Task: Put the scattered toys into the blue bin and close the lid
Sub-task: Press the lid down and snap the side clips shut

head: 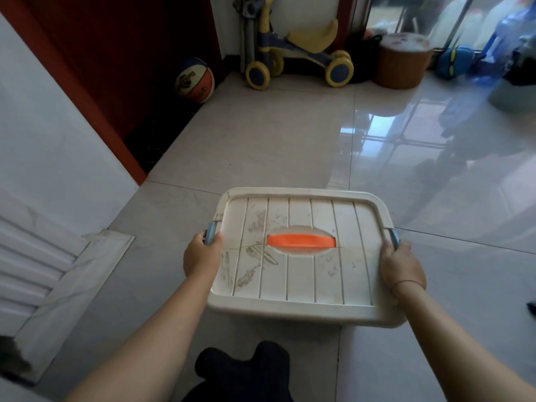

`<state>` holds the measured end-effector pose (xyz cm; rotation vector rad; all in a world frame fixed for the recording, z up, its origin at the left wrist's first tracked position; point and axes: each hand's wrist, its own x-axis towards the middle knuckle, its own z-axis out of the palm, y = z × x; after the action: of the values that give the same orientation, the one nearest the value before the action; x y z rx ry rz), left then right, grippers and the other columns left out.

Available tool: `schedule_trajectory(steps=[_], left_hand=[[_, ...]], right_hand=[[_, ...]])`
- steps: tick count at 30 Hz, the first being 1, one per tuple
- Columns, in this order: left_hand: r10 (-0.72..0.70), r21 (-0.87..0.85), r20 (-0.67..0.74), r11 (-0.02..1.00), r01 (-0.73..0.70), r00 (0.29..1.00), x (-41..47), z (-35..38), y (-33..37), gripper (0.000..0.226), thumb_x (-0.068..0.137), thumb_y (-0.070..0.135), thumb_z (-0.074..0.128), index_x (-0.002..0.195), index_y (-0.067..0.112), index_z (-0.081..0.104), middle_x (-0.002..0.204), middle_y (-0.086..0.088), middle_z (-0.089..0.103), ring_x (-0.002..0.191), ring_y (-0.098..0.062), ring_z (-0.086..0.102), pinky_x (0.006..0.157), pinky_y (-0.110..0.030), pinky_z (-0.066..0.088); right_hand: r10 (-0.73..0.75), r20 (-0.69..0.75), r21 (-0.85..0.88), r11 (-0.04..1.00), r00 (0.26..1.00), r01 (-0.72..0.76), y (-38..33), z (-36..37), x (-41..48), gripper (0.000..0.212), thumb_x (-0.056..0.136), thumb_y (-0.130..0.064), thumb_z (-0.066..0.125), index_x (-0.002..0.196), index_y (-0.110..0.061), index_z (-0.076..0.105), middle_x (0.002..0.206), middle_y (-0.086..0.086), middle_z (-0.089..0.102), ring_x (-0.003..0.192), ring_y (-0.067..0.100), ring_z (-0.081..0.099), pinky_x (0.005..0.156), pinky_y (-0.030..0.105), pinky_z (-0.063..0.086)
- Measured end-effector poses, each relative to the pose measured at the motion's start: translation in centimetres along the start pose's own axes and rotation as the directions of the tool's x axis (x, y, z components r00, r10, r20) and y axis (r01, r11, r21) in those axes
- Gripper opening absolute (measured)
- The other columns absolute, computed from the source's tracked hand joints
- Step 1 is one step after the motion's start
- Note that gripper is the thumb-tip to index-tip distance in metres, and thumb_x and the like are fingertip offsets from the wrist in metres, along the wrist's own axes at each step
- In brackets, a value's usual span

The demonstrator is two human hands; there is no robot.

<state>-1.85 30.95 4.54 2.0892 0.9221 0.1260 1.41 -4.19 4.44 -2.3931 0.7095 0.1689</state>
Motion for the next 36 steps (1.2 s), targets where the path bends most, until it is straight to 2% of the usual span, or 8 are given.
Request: schedule_trajectory(steps=[8, 14, 22, 26, 29, 32, 34, 36], left_hand=[[-0.002, 0.010, 0.178, 1.000, 0.000, 0.984, 0.3, -0.7, -1.5, 0.055, 0.088, 0.053, 0.051, 0.120, 0.009, 0.050, 0.108, -0.011, 0.060, 0.088, -0.026, 0.055, 0.074, -0.035, 0.042], [-0.004, 0.053, 0.141, 0.999, -0.003, 0.990, -1.7, -1.3, -2.9, 0.054, 0.094, 0.049, 0.041, 0.121, 0.003, 0.048, 0.112, -0.019, 0.060, 0.096, -0.034, 0.058, 0.077, -0.037, 0.045], [-0.230, -0.120, -0.098, 0.969, 0.218, 0.968, -4.2, -4.8, -5.2, 0.045, 0.095, 0.044, 0.041, 0.110, 0.002, 0.050, 0.106, -0.017, 0.059, 0.084, -0.028, 0.053, 0.070, -0.034, 0.040], [-0.378, -0.197, -0.310, 0.923, 0.331, 0.872, -4.4, -9.0, -8.5, 0.048, 0.094, 0.042, 0.045, 0.110, -0.003, 0.053, 0.109, -0.024, 0.060, 0.096, -0.039, 0.058, 0.073, -0.037, 0.040], [-0.480, -0.331, -0.424, 0.872, 0.362, 0.768, -4.9, -12.5, -10.7, 0.048, 0.092, 0.038, 0.052, 0.110, -0.006, 0.055, 0.110, -0.028, 0.061, 0.099, -0.042, 0.058, 0.076, -0.039, 0.041], [-0.698, -0.631, -0.391, 0.678, 0.378, 0.600, -5.6, -14.6, -12.4, 0.051, 0.087, 0.036, 0.061, 0.110, -0.009, 0.058, 0.108, -0.028, 0.063, 0.100, -0.040, 0.060, 0.075, -0.037, 0.042], [-0.854, -0.880, -0.105, 0.318, 0.352, 0.509, -6.4, -14.6, -12.9, 0.059, 0.085, 0.048, 0.060, 0.114, -0.003, 0.056, 0.117, -0.022, 0.060, 0.109, -0.038, 0.056, 0.088, -0.043, 0.044], [-0.803, -0.911, 0.308, -0.096, 0.400, 0.510, -7.3, -14.1, -12.2, 0.060, 0.083, 0.058, 0.054, 0.109, 0.005, 0.052, 0.112, -0.015, 0.056, 0.111, -0.035, 0.050, 0.093, -0.053, 0.042]], right_hand=[[0.010, 0.106, 0.367, 0.929, 0.994, -0.049, 2.8, -1.4, -3.0, 0.077, 0.086, -0.046, 0.055, 0.147, -0.017, 0.018, 0.135, 0.014, 0.044, 0.121, 0.033, 0.046, 0.103, 0.049, 0.038], [0.134, -0.017, 0.345, 0.931, 0.991, -0.120, 2.6, 0.7, -5.3, 0.044, 0.095, -0.036, 0.044, 0.133, -0.013, 0.045, 0.127, 0.023, 0.052, 0.115, 0.040, 0.049, 0.095, 0.042, 0.039], [0.029, 0.248, 0.273, 0.957, 0.968, -0.099, -4.6, 3.8, -0.9, 0.047, 0.086, -0.053, 0.042, 0.125, -0.029, 0.052, 0.125, 0.018, 0.054, 0.115, 0.038, 0.049, 0.101, 0.050, 0.040], [-0.089, 0.371, 0.264, 0.964, 0.924, -0.014, -9.9, 9.3, -0.5, 0.054, 0.078, -0.058, 0.044, 0.122, -0.030, 0.055, 0.121, 0.014, 0.058, 0.111, 0.037, 0.052, 0.099, 0.049, 0.042], [-0.144, 0.441, 0.356, 0.934, 0.886, -0.025, -14.8, 12.0, -4.6, 0.051, 0.078, -0.046, 0.046, 0.119, -0.017, 0.058, 0.114, 0.017, 0.059, 0.092, 0.030, 0.054, 0.079, 0.038, 0.049], [-0.156, 0.565, 0.436, 0.890, 0.810, -0.132, -17.8, 14.0, -9.7, 0.023, 0.096, -0.026, 0.036, 0.118, -0.023, 0.042, 0.099, 0.010, 0.049, 0.080, 0.026, 0.049, 0.074, 0.045, 0.053], [-0.137, 0.634, 0.427, 0.883, 0.761, -0.197, -19.2, 15.8, -11.7, 0.019, 0.097, -0.032, 0.033, 0.116, -0.032, 0.035, 0.101, 0.011, 0.047, 0.081, 0.032, 0.056, 0.065, 0.051, 0.057], [-0.137, 0.648, 0.416, 0.887, 0.749, -0.198, -21.1, 16.9, -12.7, 0.022, 0.096, -0.035, 0.035, 0.118, -0.029, 0.036, 0.107, 0.015, 0.046, 0.082, 0.039, 0.059, 0.050, 0.049, 0.056]])
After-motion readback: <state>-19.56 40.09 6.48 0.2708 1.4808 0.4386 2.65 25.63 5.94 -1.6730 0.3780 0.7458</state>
